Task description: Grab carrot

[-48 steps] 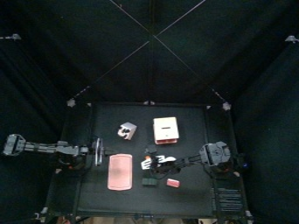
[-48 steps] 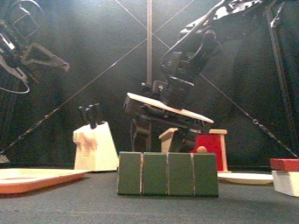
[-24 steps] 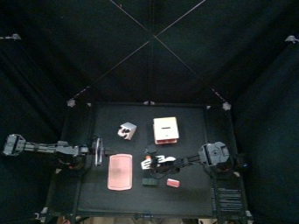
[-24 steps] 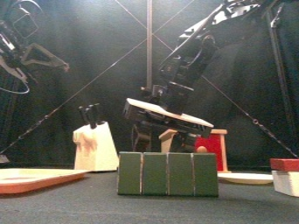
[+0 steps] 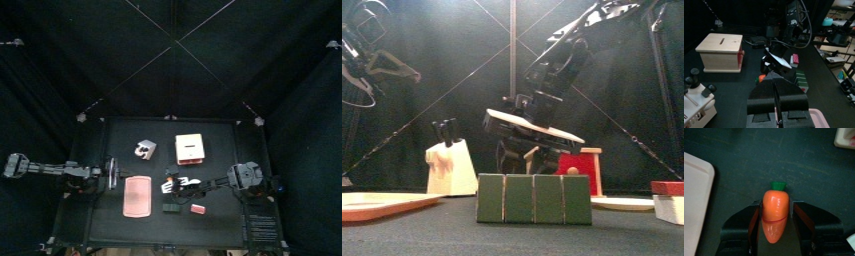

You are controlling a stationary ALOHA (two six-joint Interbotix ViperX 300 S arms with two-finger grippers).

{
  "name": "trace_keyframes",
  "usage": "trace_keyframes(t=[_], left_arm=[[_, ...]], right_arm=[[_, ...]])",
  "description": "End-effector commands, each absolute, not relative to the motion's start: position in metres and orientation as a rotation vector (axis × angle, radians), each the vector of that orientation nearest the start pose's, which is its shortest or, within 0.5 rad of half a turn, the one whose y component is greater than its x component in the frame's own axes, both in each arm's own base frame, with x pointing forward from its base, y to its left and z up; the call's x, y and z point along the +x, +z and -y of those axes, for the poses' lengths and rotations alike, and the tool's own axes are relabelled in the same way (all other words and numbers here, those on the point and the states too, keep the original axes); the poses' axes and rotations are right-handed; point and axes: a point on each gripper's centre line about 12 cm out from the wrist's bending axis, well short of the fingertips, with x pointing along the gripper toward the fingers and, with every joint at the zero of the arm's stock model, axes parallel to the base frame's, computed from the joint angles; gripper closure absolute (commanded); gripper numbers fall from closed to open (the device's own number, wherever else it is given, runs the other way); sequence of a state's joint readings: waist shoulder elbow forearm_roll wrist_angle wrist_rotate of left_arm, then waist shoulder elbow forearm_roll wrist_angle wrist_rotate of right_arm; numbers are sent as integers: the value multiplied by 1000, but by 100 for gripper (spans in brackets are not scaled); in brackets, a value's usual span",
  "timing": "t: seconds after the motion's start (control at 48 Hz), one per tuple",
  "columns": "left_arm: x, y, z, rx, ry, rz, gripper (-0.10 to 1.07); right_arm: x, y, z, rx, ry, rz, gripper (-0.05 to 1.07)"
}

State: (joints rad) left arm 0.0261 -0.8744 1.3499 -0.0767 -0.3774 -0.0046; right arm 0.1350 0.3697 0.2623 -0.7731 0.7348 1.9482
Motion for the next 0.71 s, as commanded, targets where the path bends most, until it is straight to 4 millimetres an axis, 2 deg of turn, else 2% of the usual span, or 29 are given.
trace_keyframes(t=[0.0,0.125,0.688], left_arm=[[194,222,-9,-75,60,-76,100],[194,222,-9,-77,60,-76,100],[195,224,-9,-72,60,-71,100]], right_arm=[[452,150,-4,812,-929,-658,37],[450,155,-2,804,-927,-647,37],[448,153,-2,795,-928,-652,37]])
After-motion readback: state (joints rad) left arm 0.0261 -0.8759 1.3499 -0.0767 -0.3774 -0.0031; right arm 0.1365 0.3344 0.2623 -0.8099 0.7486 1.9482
